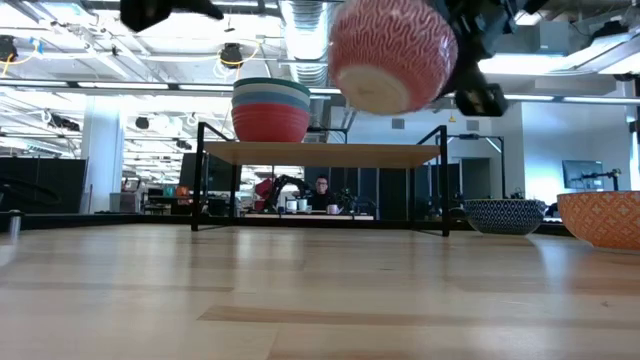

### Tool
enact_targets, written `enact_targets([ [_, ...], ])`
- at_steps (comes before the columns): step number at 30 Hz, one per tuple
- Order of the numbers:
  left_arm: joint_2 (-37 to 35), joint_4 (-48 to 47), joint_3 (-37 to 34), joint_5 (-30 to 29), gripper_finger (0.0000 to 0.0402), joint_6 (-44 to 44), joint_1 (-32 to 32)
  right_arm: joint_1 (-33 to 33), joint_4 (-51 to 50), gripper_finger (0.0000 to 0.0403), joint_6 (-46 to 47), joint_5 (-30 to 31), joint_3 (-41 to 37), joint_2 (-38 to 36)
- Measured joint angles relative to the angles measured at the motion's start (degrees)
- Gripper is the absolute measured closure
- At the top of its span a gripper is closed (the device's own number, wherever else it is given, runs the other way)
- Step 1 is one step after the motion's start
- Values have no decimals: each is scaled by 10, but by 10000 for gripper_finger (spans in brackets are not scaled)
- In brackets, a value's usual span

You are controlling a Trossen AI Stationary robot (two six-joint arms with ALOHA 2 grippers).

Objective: Place and stack bowls onto a shelf
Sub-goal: Put the blue patterned bowl on the shelf

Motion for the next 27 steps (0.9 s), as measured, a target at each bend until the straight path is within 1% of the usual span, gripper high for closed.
enact_targets([
  [3,10,-6,0,12,269,-11,-2,-11,5,358,-3,14,16,-2],
  [7,1,27,1,25,271,-11,6,-38,-49,358,-41,48,69,-4],
  [11,-15,21,1,19,271,-13,32,-84,-152,358,-107,86,144,4],
  [14,-8,32,1,31,271,-17,46,-129,-224,358,-167,115,195,23],
  [15,-4,30,1,35,271,-21,45,-146,-233,358,-179,122,210,29],
  [18,16,46,1,32,271,-31,43,-195,-273,358,-231,122,248,50],
  [21,33,51,1,19,272,-49,42,-234,-283,358,-272,122,274,65],
  [27,65,75,1,1,272,-65,42,-287,-311,358,-346,117,304,83],
])
